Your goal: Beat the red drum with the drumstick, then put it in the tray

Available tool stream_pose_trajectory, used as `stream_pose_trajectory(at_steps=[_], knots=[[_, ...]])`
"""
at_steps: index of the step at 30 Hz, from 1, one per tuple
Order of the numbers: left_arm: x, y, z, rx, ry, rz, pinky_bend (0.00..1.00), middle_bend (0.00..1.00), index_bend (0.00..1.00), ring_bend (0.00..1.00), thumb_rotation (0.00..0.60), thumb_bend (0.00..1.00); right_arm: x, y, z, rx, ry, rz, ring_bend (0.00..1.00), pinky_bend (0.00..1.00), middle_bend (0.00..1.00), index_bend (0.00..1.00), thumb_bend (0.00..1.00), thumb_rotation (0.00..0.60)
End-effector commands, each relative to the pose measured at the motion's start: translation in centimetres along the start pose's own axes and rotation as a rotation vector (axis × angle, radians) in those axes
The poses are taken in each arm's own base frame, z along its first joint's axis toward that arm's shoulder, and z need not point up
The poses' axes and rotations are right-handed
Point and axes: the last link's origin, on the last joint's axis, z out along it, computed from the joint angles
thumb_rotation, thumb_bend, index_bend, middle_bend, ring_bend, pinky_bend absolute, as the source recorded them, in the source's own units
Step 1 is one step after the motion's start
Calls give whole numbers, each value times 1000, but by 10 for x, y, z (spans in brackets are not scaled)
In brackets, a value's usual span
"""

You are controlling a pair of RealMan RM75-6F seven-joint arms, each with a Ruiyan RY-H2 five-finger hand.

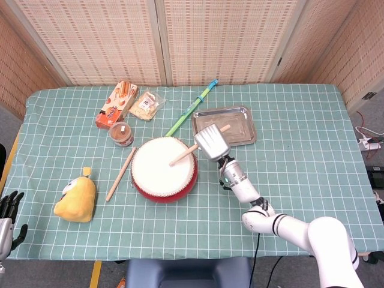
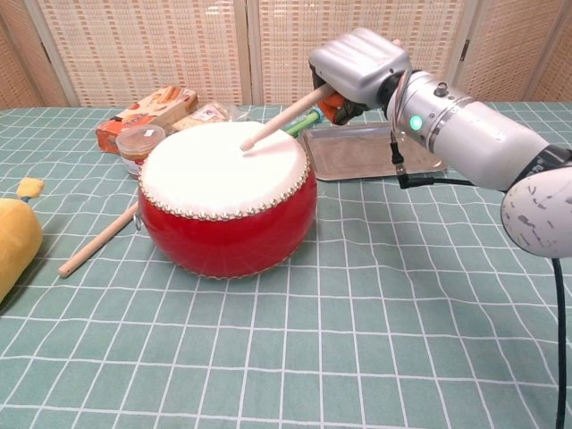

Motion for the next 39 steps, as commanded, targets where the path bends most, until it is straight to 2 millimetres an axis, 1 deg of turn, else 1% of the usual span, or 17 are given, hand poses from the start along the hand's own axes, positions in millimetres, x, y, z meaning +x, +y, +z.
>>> stream_pose_trajectory(at_steps=[1, 3, 6, 10, 13, 15, 17, 19, 22, 25, 32, 34, 36, 39], knots=[[0, 0, 0, 0, 1, 0, 0, 0, 21, 0, 600, 396, 18, 0, 4, -10, 90, 138, 1000, 1000, 988, 1000, 833, 600], [0, 0, 0, 0, 2, -1, 0, 0, 21, 0, 600, 395, 25, 0, 6, -13, 116, 183, 1000, 1000, 988, 1000, 833, 600], [-1, 1, 1, -4, -2, -3, 0, 0, 21, 0, 600, 395, 12, 3, 4, -9, 52, 136, 1000, 1000, 987, 1000, 833, 600], [-1, 2, 1, -4, -7, 1, 0, 0, 21, 0, 600, 395, -15, 3, -3, 26, -68, -8, 1000, 1000, 988, 1000, 834, 600], [-2, 2, 1, -4, -9, 1, 0, 0, 21, 0, 600, 395, -22, 3, -5, 31, -89, -64, 1000, 1000, 987, 1000, 837, 600], [-2, 2, 1, -4, -9, 3, 0, 0, 21, 0, 600, 396, -15, 2, -1, 8, -54, -11, 1000, 1000, 987, 1000, 838, 600], [-2, 2, 1, -4, -9, 3, 0, 0, 21, 0, 600, 397, 0, 1, 4, -24, 14, 99, 1000, 1000, 987, 1000, 838, 600], [-1, 2, 1, -3, -7, 4, 0, 0, 21, 0, 600, 396, 15, 2, 8, -34, 82, 172, 1000, 1000, 987, 1000, 838, 600], [-1, 2, 1, -3, -7, 2, 0, 0, 21, 0, 600, 395, 26, 4, 10, -35, 128, 209, 1000, 1000, 987, 1000, 838, 600], [-2, 2, 1, -5, -9, 1, 0, 0, 21, 0, 600, 396, 21, 6, 9, -33, 101, 180, 1000, 1000, 988, 1000, 838, 600], [-2, 3, 2, -7, -8, 3, 0, 0, 21, 0, 600, 396, -18, 8, 0, -20, -79, 24, 1000, 1000, 987, 1000, 838, 600], [-2, 3, 2, -9, -8, 4, 0, 0, 21, 0, 600, 397, -23, 8, -1, -16, -104, -11, 1000, 1000, 987, 1000, 839, 600], [-2, 4, 3, -11, -7, 5, 0, 0, 21, 0, 600, 397, -18, 8, 0, -24, -81, 9, 1000, 1000, 988, 1000, 840, 600], [-1, 4, 3, -12, -6, 7, 0, 0, 21, 0, 600, 396, 1, 9, 4, -46, 8, 128, 1000, 1000, 987, 1000, 840, 600]])
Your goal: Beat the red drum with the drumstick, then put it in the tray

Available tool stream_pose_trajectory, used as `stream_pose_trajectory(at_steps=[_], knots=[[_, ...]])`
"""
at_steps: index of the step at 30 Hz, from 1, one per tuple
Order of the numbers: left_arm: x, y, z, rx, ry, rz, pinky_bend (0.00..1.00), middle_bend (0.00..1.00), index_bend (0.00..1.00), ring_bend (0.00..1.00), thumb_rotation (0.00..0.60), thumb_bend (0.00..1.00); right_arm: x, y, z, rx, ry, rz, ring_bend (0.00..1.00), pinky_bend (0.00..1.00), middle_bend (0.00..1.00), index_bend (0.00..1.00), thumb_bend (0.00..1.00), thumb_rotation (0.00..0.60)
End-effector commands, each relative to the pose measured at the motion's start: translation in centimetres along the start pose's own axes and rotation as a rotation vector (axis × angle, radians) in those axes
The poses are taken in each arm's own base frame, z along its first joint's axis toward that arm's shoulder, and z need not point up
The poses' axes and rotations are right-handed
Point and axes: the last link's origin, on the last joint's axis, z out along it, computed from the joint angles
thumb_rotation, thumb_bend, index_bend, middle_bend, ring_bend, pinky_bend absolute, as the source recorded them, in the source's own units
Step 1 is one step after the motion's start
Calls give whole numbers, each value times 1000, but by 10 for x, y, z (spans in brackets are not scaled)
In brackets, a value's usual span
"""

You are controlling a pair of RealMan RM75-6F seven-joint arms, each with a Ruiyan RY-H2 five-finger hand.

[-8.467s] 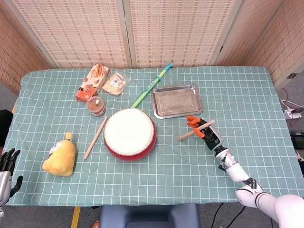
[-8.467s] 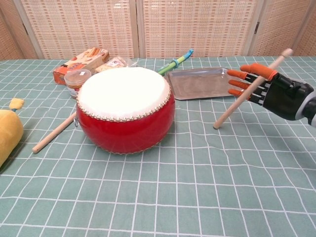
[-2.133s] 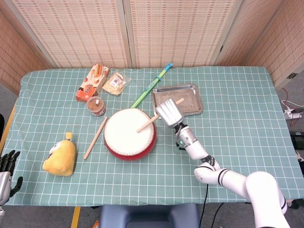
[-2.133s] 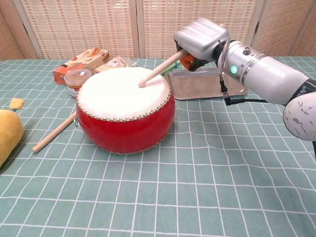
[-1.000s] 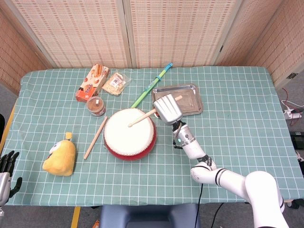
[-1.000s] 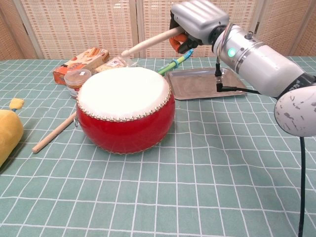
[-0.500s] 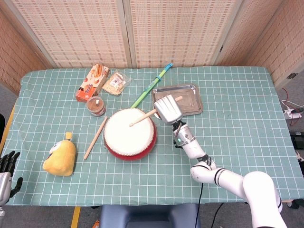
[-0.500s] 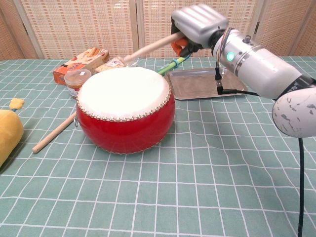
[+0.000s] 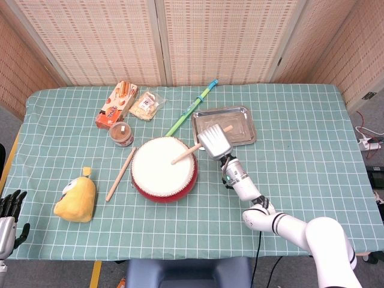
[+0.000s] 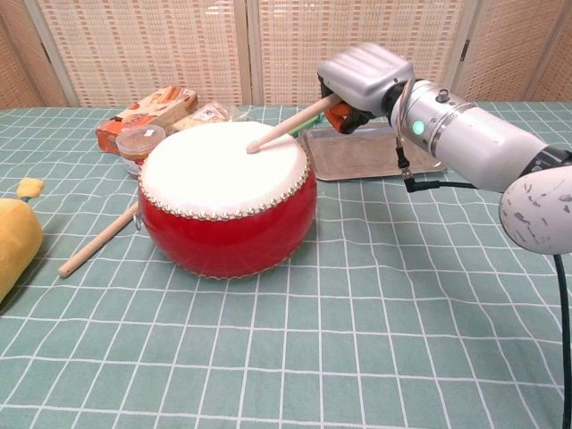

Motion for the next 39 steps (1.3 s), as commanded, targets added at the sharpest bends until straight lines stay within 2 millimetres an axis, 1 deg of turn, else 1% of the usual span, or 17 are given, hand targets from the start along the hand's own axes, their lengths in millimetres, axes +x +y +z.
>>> stream_pose_trajectory(at_steps=[1, 3, 6, 9, 13, 16, 18, 21, 24, 27, 32, 35, 39], knots=[[1, 0, 0, 0, 2, 0, 0, 0, 21, 0, 600, 396, 22, 2, 2, -22, 104, 151, 1000, 1000, 987, 1000, 840, 600], [1, 0, 0, 0, 5, -1, 0, 0, 21, 0, 600, 396, 33, 4, 3, -23, 150, 201, 1000, 1000, 987, 1000, 840, 600], [1, 1, 0, -4, 3, -1, 0, 0, 21, 0, 600, 396, 35, 6, 2, -18, 151, 203, 1000, 1000, 987, 1000, 840, 600], [1, 1, 0, -4, 3, -2, 0, 0, 21, 0, 600, 396, 22, 6, 0, -12, 92, 153, 1000, 1000, 987, 1000, 840, 600], [1, 1, -1, 1, -1, 2, 0, 0, 21, 0, 600, 396, -4, 5, -5, 1, -29, 49, 1000, 1000, 988, 1000, 840, 600], [1, 0, -1, 4, -2, 3, 0, 0, 21, 0, 600, 396, -12, 3, -6, 5, -60, 7, 1000, 1000, 987, 1000, 841, 600], [1, -1, -1, 6, -1, 4, 0, 0, 21, 0, 600, 396, -10, 3, -6, -5, -46, 29, 1000, 1000, 988, 1000, 843, 600], [1, -1, -2, 8, 2, 4, 0, 0, 21, 0, 600, 396, 2, 7, -3, -31, 12, 100, 1000, 1000, 987, 1000, 843, 600], [2, -1, -2, 7, 5, 1, 0, 0, 21, 0, 600, 396, 11, 17, -1, -64, 50, 158, 1000, 1000, 988, 1000, 842, 600], [2, 0, -3, 4, 5, -1, 0, 0, 21, 0, 600, 396, 8, 31, -1, -109, 40, 197, 1000, 1000, 988, 1000, 843, 600], [2, 0, -4, 6, 3, -1, 0, 0, 21, 0, 600, 396, -14, 57, -2, -211, -36, 284, 1000, 1000, 987, 1000, 842, 600], [2, -1, -5, 9, 4, 4, 0, 0, 21, 0, 600, 396, -28, 67, -2, -246, -77, 289, 1000, 1000, 987, 1000, 843, 600], [4, -1, -6, 15, 7, 6, 0, 0, 21, 0, 600, 395, -38, 75, 4, -269, -104, 279, 1000, 1000, 988, 1000, 827, 600]])
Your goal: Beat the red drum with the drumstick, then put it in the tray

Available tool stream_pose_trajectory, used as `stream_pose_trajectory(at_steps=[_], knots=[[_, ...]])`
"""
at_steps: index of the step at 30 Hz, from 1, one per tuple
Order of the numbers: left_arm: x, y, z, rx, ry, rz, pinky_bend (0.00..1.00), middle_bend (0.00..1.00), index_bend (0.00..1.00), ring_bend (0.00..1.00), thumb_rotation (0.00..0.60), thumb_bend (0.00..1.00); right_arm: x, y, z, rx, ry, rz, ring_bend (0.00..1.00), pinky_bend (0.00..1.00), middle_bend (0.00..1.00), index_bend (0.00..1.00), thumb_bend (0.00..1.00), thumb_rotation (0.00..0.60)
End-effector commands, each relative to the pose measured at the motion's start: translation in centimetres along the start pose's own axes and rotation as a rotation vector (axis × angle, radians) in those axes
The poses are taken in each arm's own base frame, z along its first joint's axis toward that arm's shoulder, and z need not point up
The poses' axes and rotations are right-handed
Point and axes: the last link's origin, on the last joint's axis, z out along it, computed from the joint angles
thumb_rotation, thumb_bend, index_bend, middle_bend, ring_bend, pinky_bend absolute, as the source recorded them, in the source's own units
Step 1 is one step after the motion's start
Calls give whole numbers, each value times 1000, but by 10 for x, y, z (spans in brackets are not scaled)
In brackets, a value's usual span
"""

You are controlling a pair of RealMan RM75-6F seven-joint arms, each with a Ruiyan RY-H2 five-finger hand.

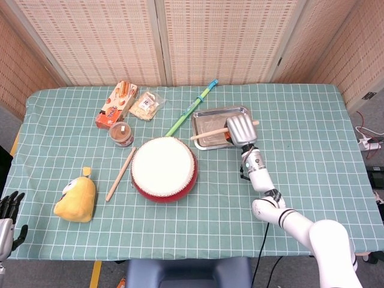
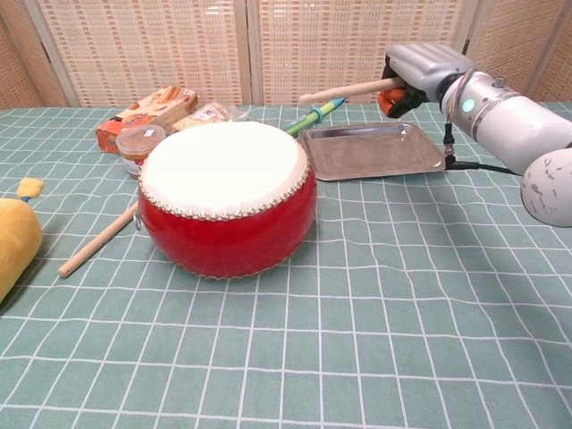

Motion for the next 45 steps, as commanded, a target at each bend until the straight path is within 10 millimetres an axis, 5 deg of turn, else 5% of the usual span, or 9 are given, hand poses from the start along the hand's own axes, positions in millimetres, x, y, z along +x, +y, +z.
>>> stream_pose_trajectory(at_steps=[1, 7, 14, 25, 31, 39, 45], knots=[[1, 0, -1, 3, 2, -2, 0, 0, 21, 0, 600, 395, -13, 6, 7, -34, -42, 22, 1000, 1000, 987, 1000, 810, 600], [1, 0, -2, 13, -2, 0, 0, 0, 21, 0, 600, 396, -21, 6, 19, -66, -77, 38, 913, 1000, 911, 994, 602, 600], [3, -3, -6, 30, 2, 7, 0, 0, 22, 0, 600, 396, -22, 2, 27, -90, -88, 55, 715, 992, 721, 802, 380, 600], [6, -6, -8, 41, 8, 7, 0, 0, 21, 0, 600, 396, -18, 4, 34, -120, -97, 69, 241, 465, 317, 358, 233, 600], [5, -7, -9, 45, 6, 6, 0, 0, 21, 0, 600, 396, -19, 9, 33, -139, -102, 65, 190, 423, 275, 259, 220, 600], [5, -8, -8, 42, 8, 2, 0, 0, 21, 0, 600, 395, -11, 17, 32, -120, -61, 62, 189, 412, 270, 247, 219, 600], [6, -6, -5, 27, 16, -3, 0, 0, 21, 0, 600, 396, 5, 43, 15, -56, 54, 30, 195, 413, 270, 263, 257, 600]])
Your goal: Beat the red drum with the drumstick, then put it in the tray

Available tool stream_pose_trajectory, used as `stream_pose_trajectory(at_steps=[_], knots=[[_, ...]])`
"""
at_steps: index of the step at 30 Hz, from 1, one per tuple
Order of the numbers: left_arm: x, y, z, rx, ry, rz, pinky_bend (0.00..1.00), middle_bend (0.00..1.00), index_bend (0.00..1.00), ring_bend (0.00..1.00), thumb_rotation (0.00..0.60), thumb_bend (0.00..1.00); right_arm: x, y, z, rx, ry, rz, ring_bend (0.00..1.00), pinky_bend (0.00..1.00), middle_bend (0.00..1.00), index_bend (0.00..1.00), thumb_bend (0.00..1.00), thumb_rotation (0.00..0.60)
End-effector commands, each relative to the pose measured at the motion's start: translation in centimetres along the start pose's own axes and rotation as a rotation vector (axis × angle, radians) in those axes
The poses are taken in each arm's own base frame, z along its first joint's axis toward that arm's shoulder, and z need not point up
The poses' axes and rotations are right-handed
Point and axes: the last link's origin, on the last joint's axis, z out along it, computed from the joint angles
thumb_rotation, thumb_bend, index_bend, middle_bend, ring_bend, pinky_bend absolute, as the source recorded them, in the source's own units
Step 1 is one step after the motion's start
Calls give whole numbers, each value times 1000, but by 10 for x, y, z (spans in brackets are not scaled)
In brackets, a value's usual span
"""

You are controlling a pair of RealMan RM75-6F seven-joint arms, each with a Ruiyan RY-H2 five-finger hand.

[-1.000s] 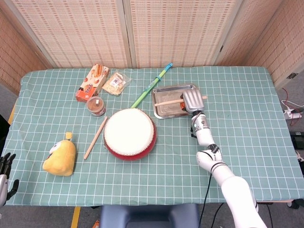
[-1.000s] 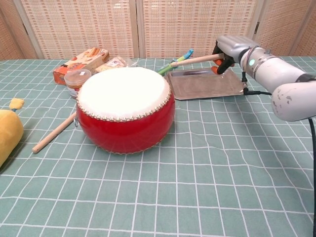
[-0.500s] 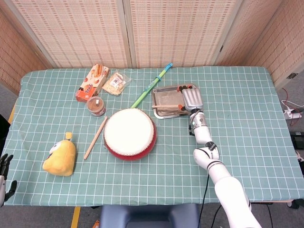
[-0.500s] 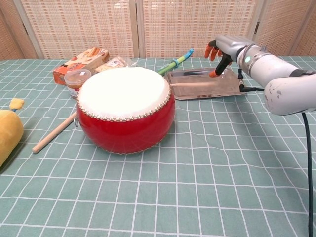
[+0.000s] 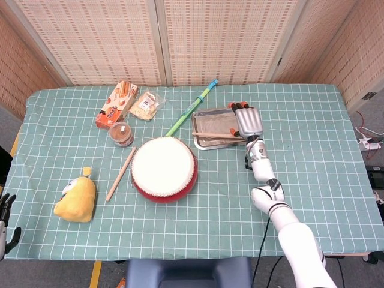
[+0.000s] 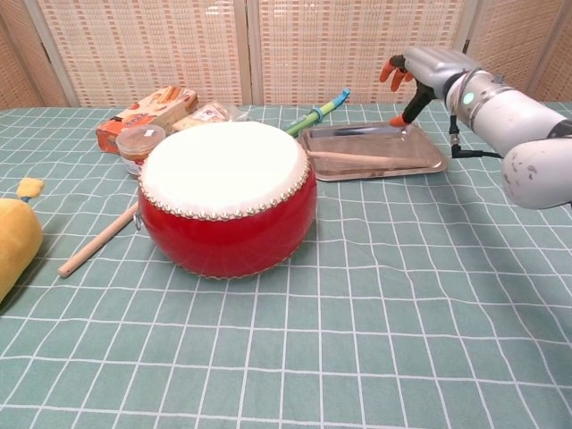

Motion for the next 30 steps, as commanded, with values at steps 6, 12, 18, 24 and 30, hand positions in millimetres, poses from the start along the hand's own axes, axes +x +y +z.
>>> stream_pose_trajectory(at_steps=[6, 12, 18, 24, 30], knots=[[3, 9, 6, -42, 16, -7, 0, 0, 21, 0, 600, 396, 24, 64, -49, 109, 117, -60, 224, 468, 270, 304, 345, 600], [7, 17, 11, -75, 30, -6, 0, 0, 21, 0, 600, 396, 54, 98, -114, 101, 108, -61, 224, 469, 270, 292, 351, 600], [8, 24, 13, -96, 31, -2, 0, 0, 21, 0, 600, 396, 85, 122, -188, 19, 76, -65, 224, 464, 270, 292, 351, 600], [10, 30, 16, -113, 33, 8, 0, 0, 21, 0, 600, 395, 94, 135, -254, -36, 57, 19, 183, 291, 270, 278, 351, 600], [13, 33, 17, -119, 36, 14, 0, 0, 21, 0, 600, 395, 91, 138, -285, -44, 58, 27, 116, 206, 244, 215, 351, 600]])
